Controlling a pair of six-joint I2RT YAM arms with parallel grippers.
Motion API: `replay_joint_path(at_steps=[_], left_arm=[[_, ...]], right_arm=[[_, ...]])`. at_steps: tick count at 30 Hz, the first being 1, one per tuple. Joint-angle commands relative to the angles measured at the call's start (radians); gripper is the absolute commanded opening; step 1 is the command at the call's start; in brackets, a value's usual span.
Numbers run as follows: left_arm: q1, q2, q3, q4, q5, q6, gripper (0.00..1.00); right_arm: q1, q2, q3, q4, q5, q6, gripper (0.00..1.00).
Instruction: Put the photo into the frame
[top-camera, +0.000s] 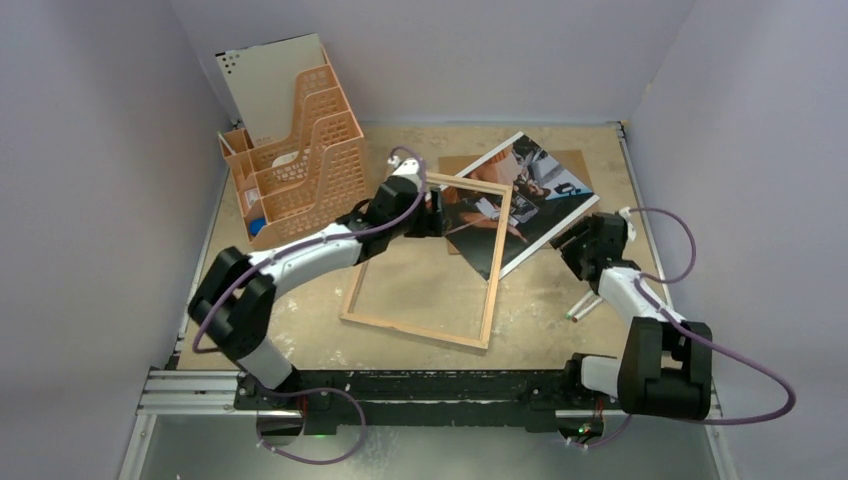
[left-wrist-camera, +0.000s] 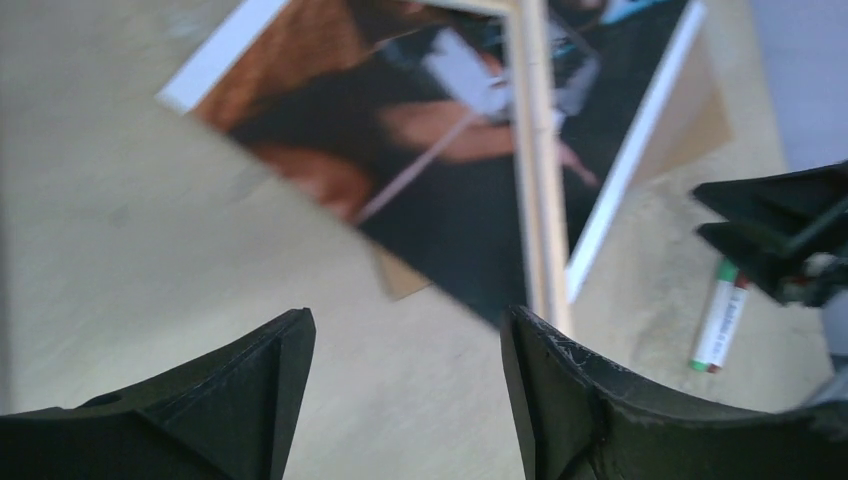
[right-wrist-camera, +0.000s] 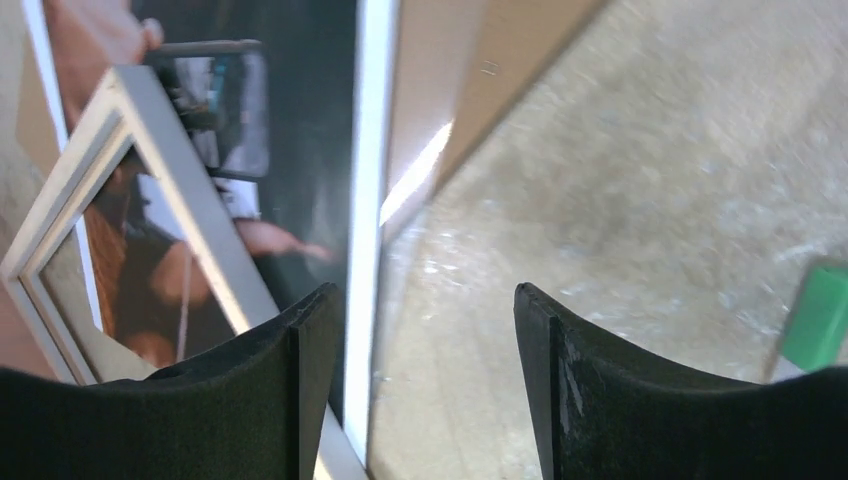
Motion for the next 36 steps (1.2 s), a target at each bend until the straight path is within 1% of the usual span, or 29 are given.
replay_joint_path(at_steps=[1, 4, 8, 12, 16, 19, 22, 23, 25, 26, 31, 33, 35, 36], left_arm=[[-0.054, 0.159, 0.229, 0.177, 0.219, 0.122, 0.7], [-0.066, 0.304, 0.418, 0.138, 0.257, 0.184, 0.69], [-0.072, 0.492, 0.648, 0.137, 0.339, 0.19, 0.66], [-0.096, 0.645, 0.819, 0.139, 0.354, 0.217, 0.63], [-0.113, 0.739, 0.891, 0.198, 0.296, 0.279, 0.62], [-0.124, 0.815, 0.963, 0.204, 0.287, 0.284, 0.62], [-0.145, 0.868, 1.004, 0.191, 0.245, 0.281, 0.61], [-0.155, 0.878, 1.008, 0.183, 0.208, 0.28, 0.61], [-0.181, 0.885, 1.008, 0.153, 0.086, 0.272, 0.6], [-0.185, 0.889, 1.007, 0.144, 0.054, 0.261, 0.6], [-0.193, 0.926, 1.019, 0.082, 0.015, 0.183, 0.57], [-0.194, 0.949, 1.046, 0.052, 0.011, 0.168, 0.53], [-0.194, 0.98, 1.083, -0.029, 0.011, 0.147, 0.49], [-0.196, 0.997, 1.103, -0.046, 0.009, 0.136, 0.46]], right_arm=[[-0.082, -0.026, -0.123, 0.2, -0.207, 0.112, 0.64], [-0.114, -0.003, -0.185, 0.324, -0.284, 0.143, 0.59], [-0.145, 0.058, -0.224, 0.423, -0.336, 0.144, 0.52], [-0.154, 0.106, -0.263, 0.519, -0.355, 0.153, 0.5], [-0.158, 0.164, -0.266, 0.555, -0.372, 0.123, 0.5], [-0.161, 0.178, -0.281, 0.59, -0.384, 0.125, 0.49], [-0.163, 0.191, -0.287, 0.608, -0.395, 0.127, 0.49], [-0.164, 0.197, -0.29, 0.62, -0.402, 0.126, 0.5], [-0.165, 0.21, -0.299, 0.657, -0.412, 0.129, 0.5], [-0.165, 0.219, -0.305, 0.673, -0.419, 0.132, 0.49], [-0.168, 0.261, -0.337, 0.801, -0.443, 0.153, 0.47], [-0.17, 0.271, -0.353, 0.845, -0.449, 0.165, 0.46], [-0.171, 0.277, -0.359, 0.87, -0.445, 0.168, 0.45], [-0.171, 0.283, -0.359, 0.881, -0.446, 0.17, 0.44]])
